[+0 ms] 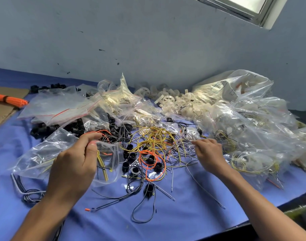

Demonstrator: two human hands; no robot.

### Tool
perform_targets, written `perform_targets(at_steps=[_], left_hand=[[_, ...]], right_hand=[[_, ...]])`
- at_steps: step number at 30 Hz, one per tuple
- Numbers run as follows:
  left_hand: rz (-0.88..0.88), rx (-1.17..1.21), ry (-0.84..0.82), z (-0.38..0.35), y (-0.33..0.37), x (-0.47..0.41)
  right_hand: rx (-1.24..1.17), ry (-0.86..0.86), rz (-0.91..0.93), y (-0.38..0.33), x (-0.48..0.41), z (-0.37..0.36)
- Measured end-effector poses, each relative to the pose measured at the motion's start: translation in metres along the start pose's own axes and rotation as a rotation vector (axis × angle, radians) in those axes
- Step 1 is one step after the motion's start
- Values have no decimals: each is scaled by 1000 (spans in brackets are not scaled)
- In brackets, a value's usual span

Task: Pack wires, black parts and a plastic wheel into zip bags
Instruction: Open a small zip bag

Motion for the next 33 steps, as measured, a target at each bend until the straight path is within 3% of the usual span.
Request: perform_targets(at_steps=[4,7,10,12,15,19,23,28,33], left_hand=[[0,-1,8,0,-2,0],[1,3,7,-1,-3,0],[-4,-17,2,-2,-3,0],[8,-23,-8,-3,-4,1],[24,-22,-20,-4,-6,2],[23,-15,-18,-4,-9,4],[19,-10,-1,-7,-9,4],[-42,-24,12,-7,-1,6],[-86,-90,-8,-3,0,3]], right_hand=[[-207,108,-132,27,-1,45],[-685,149,-234,31,8,75],[-1225,-13,-231,-3,22,90],[-1463,-153,-160,-40,36,99],[-1670,-277,-77,-94,59,107],[-1864,-313,-27,-150,84,102],[-1829,-359,-34,-207,116,58],[-1372,-395,259,-272,132,20],[-1139,-443,339,-301,98,15]])
Point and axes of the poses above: each hand's wrist, its own x-axis away from the middle knuckle, its own z-axis out of the back of the hand, y = z × x, the point moved 8 cm from there along -x, towards the middle knuckle, and after that the axes turned 5 degrees about x, right-handed, at the moved point
